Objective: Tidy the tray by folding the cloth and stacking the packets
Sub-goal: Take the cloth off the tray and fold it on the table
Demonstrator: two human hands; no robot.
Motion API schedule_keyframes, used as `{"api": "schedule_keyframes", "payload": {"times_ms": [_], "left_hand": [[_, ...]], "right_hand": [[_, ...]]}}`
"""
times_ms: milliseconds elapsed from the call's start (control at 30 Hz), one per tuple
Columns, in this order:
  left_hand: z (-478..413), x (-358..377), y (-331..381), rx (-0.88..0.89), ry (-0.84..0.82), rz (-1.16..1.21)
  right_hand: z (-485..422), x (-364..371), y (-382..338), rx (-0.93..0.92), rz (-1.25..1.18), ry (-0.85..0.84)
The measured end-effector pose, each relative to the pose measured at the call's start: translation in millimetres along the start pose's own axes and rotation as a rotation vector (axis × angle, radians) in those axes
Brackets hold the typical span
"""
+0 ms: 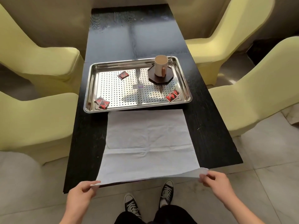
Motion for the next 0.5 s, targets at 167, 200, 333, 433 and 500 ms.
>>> {"api": "schedule_keyframes", "payload": {"times_ms": [167, 200, 333, 433, 500], "left_hand": [[-1.8, -3.0, 8.0, 0.125, -0.096, -0.135], [-1.8, -2.0, 8.1, 0.123, -0.113, -0.106], [-4.1, 0.9, 13.3, 0.08, -0.09, -0.083], [-10.3, 3.4, 37.4, 0.11, -0.014, -0.163], [-17.3, 7.9, 55.4, 0.137, 0.018, -0.105]], "right_hand": [[1.1, -3.3, 0.0, -0.032, -0.028, 0.015], [-0.6, -5.2, -2.3, -0.038, -0.03, 0.023], [-12.6, -11.1, -19.1, -0.07, 0.014, 0.042], [-26.2, -17.1, -40.7, -0.107, 0.035, 0.033], [-37.7, -21.1, -53.3, -0.098, -0.001, 0.011]]}}
Point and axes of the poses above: each hand's wrist, its own z-axis away from the middle knuckle, its own x-axis out of the palm, y = z × x, the point moved 10 cm from there along -z, towards the middle knuckle, and after that the axes turned 7 degrees about x, right-handed, at the moved point
